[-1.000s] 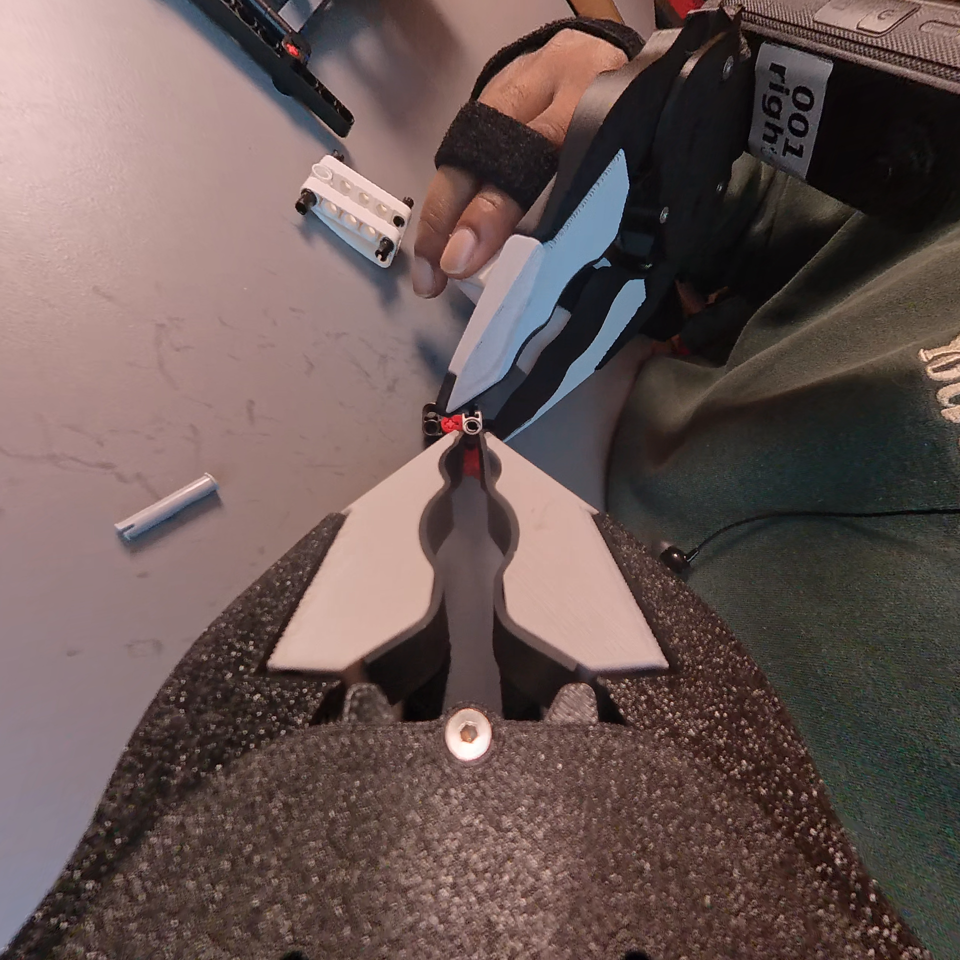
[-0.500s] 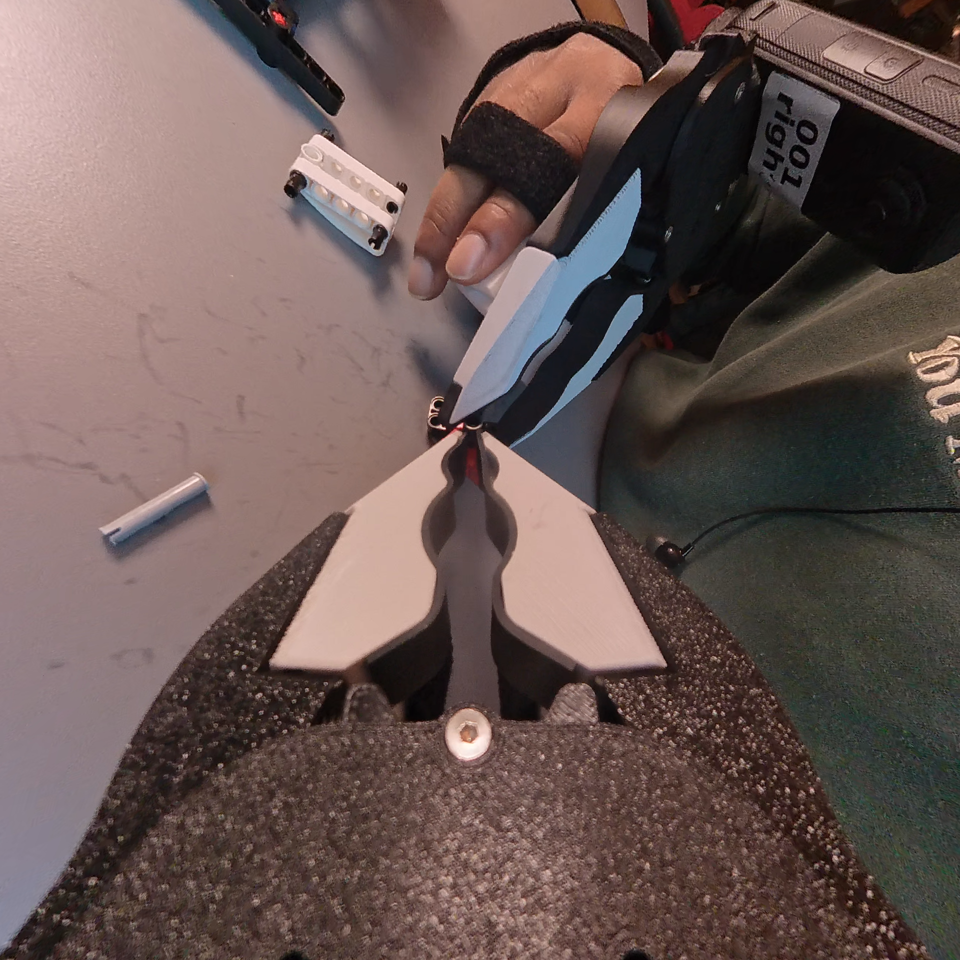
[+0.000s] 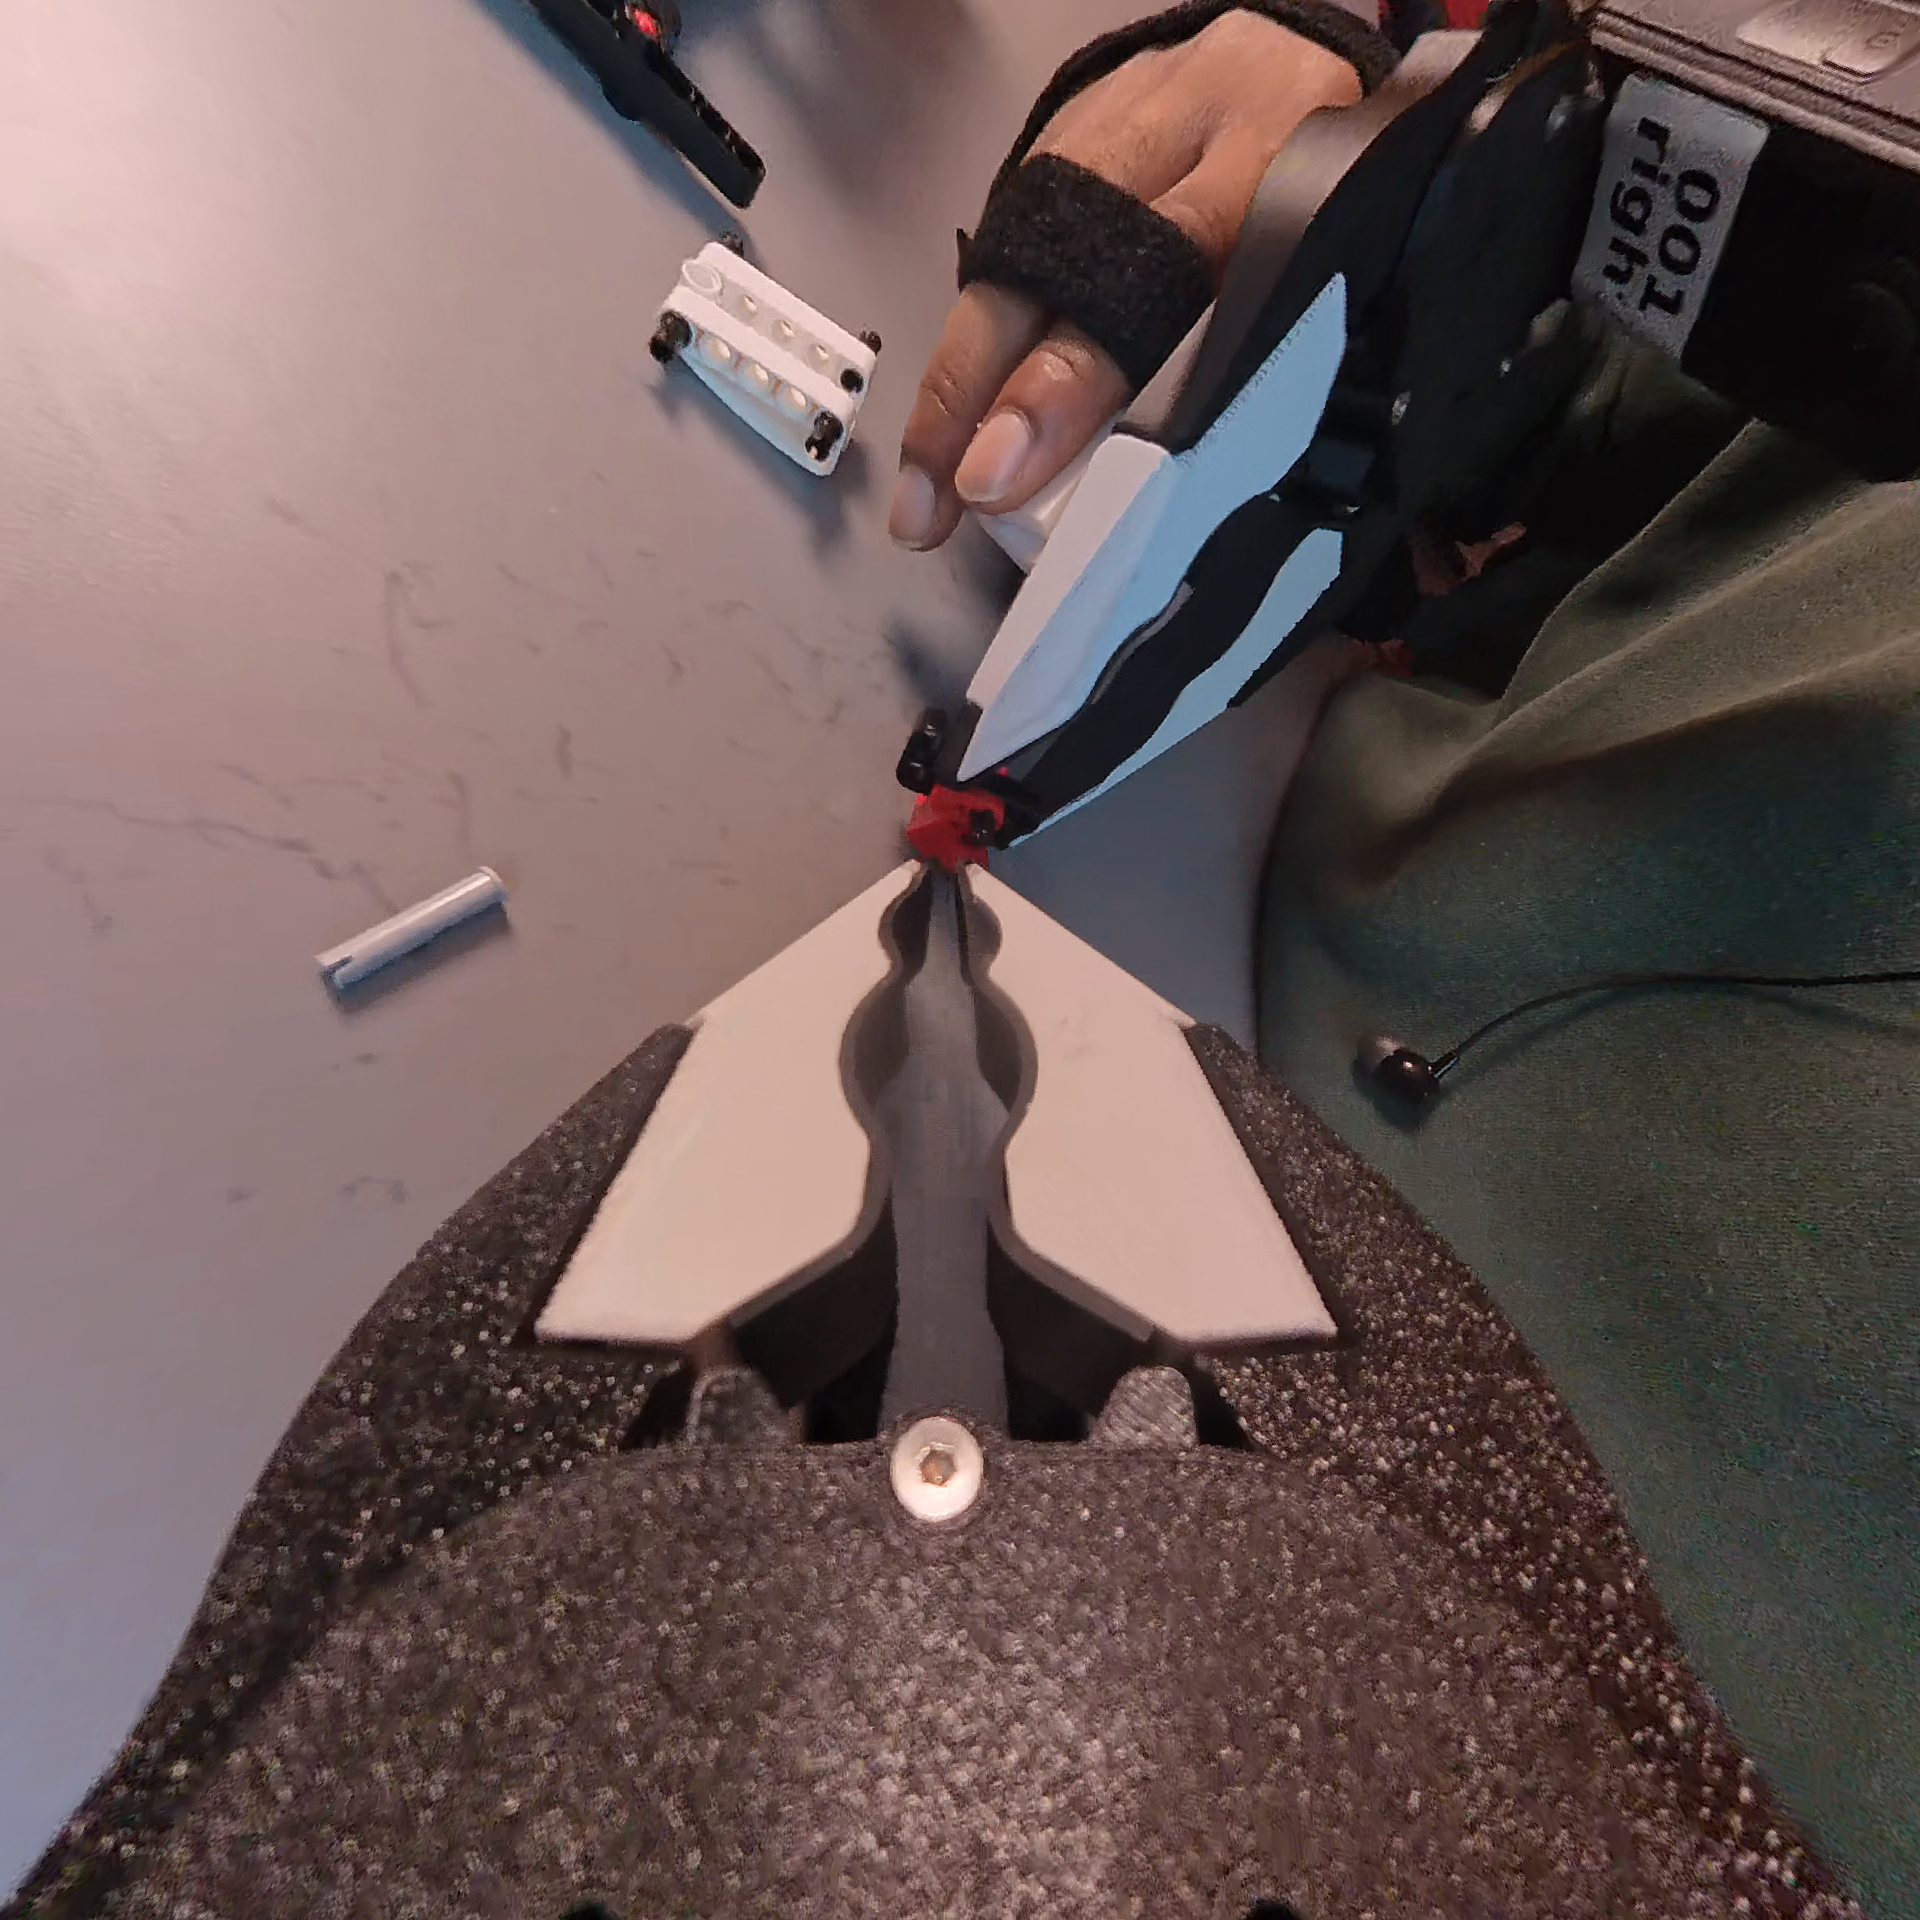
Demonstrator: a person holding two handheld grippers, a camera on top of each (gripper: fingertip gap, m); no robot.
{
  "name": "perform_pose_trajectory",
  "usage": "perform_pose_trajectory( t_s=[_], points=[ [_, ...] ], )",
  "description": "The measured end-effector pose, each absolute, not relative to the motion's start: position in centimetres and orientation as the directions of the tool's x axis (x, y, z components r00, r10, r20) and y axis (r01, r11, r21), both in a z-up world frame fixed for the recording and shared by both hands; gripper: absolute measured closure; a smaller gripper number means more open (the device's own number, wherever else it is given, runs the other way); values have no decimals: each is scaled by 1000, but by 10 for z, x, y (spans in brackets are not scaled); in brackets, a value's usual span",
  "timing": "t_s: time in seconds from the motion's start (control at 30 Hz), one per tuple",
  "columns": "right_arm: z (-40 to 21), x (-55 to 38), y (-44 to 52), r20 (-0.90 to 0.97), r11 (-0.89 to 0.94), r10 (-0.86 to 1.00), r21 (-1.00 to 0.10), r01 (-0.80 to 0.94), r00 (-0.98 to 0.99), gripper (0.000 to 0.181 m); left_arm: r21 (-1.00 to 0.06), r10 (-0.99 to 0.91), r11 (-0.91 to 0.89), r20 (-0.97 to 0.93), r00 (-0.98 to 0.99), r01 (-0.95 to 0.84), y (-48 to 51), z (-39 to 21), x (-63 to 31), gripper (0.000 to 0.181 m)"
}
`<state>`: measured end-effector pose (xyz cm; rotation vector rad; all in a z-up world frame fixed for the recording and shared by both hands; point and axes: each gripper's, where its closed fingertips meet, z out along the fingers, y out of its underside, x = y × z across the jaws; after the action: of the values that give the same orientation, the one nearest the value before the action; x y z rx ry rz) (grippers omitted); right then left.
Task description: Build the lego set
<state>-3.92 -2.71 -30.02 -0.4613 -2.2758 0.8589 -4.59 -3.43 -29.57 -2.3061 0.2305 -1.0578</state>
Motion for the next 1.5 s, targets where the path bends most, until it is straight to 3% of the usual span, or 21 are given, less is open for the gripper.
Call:
perform_pose_trajectory(
  t_s=[0.17,0.53,0.67,0.83,1.07,1.33,1.43,1.5],
  points=[
    [-300,-34,-24,415,708,525,-698,110,-743,153,-632,-450,-775,575,683,21,-50,-290,-46,166],
    [-288,-24,-3,335,656,633,-710,255,-698,147,-635,-435,-772,492,754,-31,-32,-303,-23,155],
    [-294,-20,3,315,645,673,-692,323,-669,148,-607,-387,-795,512,767,5,-20,-305,-19,155],
    [-302,-21,-4,308,647,680,-680,346,-666,158,-604,-402,-797,494,771,-29,-22,-305,-19,173],
    [-304,-21,-9,306,647,678,-680,345,-668,162,-620,-437,-782,467,769,-68,-32,-300,-26,172],
    [-273,-1,-29,219,544,659,-799,255,-719,162,-657,-603,-704,353,716,-270,-77,-294,-19,154],
    [-280,0,-40,210,553,634,-796,247,-744,161,-645,-653,-673,285,702,-363,-85,-307,-6,152],
    [-283,-2,-43,216,566,625,-788,244,-751,161,-639,-668,-647,212,714,-415,-83,-313,-7,164]
  ],
)
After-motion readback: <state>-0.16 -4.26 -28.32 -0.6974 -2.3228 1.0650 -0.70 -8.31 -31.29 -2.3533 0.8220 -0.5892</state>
